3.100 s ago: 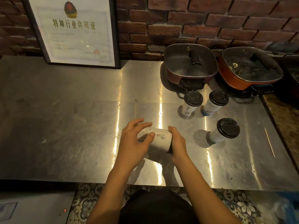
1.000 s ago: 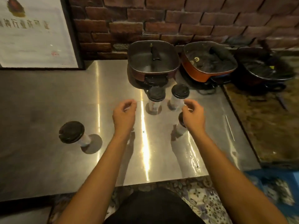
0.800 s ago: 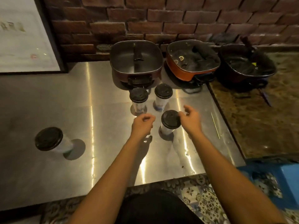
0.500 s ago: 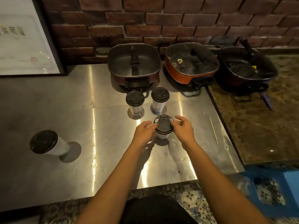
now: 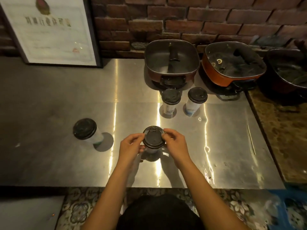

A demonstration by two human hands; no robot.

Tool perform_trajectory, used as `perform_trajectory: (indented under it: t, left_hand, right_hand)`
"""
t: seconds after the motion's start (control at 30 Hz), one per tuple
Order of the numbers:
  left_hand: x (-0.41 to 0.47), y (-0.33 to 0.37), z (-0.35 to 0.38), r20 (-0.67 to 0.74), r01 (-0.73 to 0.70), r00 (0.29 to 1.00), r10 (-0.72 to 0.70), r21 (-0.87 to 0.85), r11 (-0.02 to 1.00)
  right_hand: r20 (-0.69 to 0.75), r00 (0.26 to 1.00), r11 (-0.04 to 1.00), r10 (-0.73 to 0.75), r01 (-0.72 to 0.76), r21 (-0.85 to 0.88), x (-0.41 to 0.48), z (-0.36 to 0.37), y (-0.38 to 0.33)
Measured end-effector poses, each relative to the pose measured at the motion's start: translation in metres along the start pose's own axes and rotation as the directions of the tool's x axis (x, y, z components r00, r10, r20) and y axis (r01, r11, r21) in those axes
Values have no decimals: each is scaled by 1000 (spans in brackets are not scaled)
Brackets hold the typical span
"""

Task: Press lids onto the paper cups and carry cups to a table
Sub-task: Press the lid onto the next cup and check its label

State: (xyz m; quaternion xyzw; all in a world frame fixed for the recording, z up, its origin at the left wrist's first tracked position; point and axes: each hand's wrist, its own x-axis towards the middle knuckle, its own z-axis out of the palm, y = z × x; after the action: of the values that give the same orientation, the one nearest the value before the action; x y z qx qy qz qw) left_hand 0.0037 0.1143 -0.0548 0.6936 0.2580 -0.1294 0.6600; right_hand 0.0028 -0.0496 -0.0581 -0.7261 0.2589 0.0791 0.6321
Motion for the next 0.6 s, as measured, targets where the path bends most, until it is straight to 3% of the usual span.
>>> perform_trajectory:
  t: [0.23,0.6]
  left_hand:
    - [-5,-24,-52,-51,18,999,-19,-20,1000]
    - [1,-37,-74,-45,33,998,-31,42,999]
  right_hand:
    - [73,997,996,11,-5,-87,-26,42,13]
    - [88,996,982,15,1,-187,-40,60,19]
